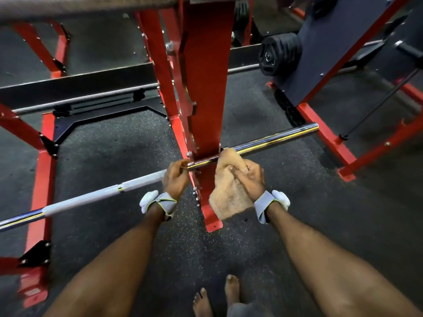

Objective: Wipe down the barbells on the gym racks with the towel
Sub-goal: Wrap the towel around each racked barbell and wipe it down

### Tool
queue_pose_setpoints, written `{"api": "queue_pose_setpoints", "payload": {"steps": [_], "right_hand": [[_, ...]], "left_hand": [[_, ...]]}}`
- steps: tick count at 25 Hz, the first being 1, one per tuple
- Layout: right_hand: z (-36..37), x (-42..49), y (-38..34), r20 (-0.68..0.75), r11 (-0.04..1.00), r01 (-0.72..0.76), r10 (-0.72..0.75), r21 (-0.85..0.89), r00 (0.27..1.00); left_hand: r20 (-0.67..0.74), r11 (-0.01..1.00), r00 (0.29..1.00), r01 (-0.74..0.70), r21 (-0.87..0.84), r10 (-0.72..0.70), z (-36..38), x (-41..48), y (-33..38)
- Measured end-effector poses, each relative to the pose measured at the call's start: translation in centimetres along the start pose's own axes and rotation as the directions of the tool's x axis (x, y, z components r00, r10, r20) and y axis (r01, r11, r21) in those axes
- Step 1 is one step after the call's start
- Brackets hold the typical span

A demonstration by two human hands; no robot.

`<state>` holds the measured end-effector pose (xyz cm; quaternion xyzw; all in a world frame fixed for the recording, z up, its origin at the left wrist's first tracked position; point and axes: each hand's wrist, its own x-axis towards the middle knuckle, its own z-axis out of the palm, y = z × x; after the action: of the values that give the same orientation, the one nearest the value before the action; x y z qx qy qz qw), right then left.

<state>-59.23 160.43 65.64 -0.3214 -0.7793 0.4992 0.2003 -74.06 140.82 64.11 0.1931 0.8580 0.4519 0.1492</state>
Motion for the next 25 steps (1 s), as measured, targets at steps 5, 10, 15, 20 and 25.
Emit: {"api": "queue_pose_setpoints", "payload": {"steps": [5,10,15,20,25], "right_hand": [[3.8,4.3,-1.2,0.161,0.850,0.034,0.060,-0.525,0.985],[8.0,3.6,-0.9,0.062,0.794,0.383,-0.404,-0.472,0.913],[7.8,5.0,0.7,0.241,0.796,0.366,-0.281,-0.483,0.929],[11.3,2.6,-1.1,0.077,0.809,0.240,-0.236,-0.536,0.969],[7.7,4.0,0.5,0.072,0.737,0.250,-0.264,-0.628,0.962]], "left_hand": [[-0.062,0.941,0.995,-0.058,0.333,0.084,-1.2,0.3,-1.0],[0.054,0.844,0.997,0.014,0.537,-0.051,-2.5,1.8,-1.3],[0.154,0.707,0.982,-0.034,0.706,-0.106,-2.0,2.5,-2.0],[0.230,0.662,0.971,-0.133,0.738,-0.062,-1.9,2.7,-3.3],[0.289,0.674,0.955,-0.173,0.718,-0.063,-2.0,3.2,-4.2]]}}
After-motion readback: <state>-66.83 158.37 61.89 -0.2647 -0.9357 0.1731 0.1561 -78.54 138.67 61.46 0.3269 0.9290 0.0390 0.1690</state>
